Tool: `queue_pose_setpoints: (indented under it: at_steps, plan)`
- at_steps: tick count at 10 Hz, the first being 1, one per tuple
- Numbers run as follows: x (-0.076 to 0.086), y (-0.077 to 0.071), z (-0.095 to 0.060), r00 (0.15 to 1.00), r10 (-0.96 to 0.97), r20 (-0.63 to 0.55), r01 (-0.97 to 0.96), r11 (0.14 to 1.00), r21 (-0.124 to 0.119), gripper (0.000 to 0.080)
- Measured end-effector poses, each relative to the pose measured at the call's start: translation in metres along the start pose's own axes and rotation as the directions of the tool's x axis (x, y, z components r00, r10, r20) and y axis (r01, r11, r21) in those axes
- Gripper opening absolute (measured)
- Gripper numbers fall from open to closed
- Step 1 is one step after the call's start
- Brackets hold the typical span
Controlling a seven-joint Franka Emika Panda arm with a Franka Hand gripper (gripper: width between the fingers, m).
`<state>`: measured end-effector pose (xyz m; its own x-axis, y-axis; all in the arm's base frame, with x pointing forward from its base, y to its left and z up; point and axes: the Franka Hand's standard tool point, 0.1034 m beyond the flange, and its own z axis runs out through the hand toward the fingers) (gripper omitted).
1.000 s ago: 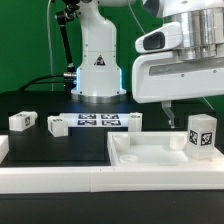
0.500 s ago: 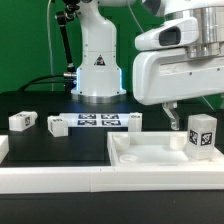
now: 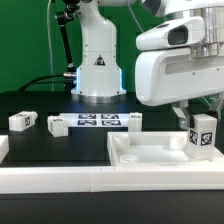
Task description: Assemble square table
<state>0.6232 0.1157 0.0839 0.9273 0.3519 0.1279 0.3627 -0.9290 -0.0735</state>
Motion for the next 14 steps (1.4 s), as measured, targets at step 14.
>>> queue_pose_setpoints:
  at_steps: [14]
  plan:
    - [-0.003,0.0016,-0.0001,0.476,0.879,-0.009,-0.878,0.476,0.05,0.029]
